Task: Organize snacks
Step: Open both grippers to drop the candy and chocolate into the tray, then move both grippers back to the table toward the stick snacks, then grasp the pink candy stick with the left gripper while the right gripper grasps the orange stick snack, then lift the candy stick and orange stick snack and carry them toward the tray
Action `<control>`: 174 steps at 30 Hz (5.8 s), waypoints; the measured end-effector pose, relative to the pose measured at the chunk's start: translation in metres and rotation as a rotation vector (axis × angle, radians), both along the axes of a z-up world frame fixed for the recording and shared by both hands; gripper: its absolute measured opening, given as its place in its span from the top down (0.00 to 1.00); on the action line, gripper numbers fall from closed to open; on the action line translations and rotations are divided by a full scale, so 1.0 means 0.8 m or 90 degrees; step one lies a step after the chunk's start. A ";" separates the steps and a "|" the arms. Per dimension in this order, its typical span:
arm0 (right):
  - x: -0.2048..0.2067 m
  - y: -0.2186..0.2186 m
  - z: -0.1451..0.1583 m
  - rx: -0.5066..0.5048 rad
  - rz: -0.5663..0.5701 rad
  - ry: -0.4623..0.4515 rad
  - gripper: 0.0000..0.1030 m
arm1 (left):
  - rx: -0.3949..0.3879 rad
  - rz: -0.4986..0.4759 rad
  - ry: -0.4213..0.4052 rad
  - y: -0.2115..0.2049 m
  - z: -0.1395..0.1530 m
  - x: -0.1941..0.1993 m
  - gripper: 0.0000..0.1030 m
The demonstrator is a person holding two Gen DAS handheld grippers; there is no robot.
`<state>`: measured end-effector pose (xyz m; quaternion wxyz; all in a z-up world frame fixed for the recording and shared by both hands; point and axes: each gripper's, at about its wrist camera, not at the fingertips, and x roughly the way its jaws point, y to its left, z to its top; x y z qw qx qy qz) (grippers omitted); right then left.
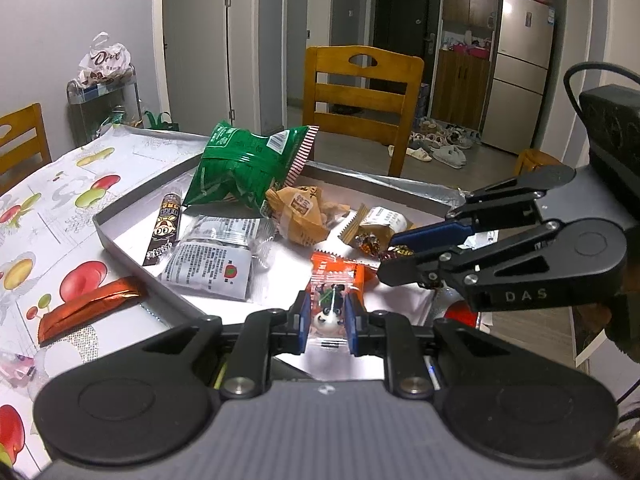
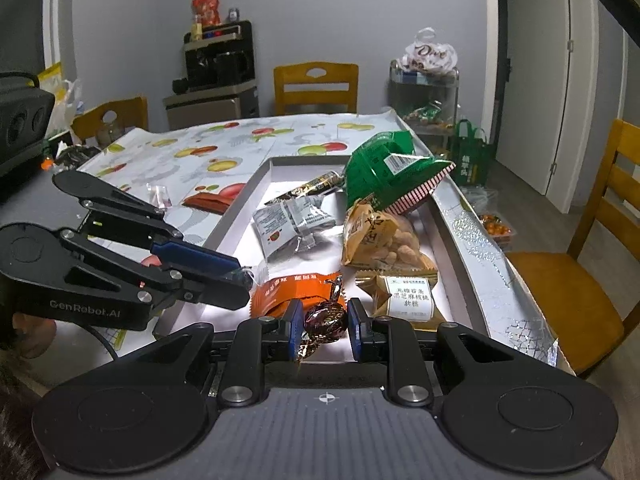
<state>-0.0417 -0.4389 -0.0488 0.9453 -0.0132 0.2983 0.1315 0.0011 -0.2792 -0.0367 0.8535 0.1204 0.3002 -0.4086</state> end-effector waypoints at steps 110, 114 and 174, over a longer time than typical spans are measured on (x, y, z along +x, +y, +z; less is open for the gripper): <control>0.233 0.255 -0.017 -0.048 0.063 0.108 0.59 | -0.006 0.416 -0.001 0.288 -0.047 0.170 0.62; 0.227 0.261 -0.017 -0.064 0.077 0.097 0.71 | -0.010 0.417 0.000 0.289 -0.046 0.169 0.68; 0.066 0.158 0.030 0.046 0.122 0.006 0.78 | 0.008 0.357 0.004 0.221 -0.033 0.098 0.56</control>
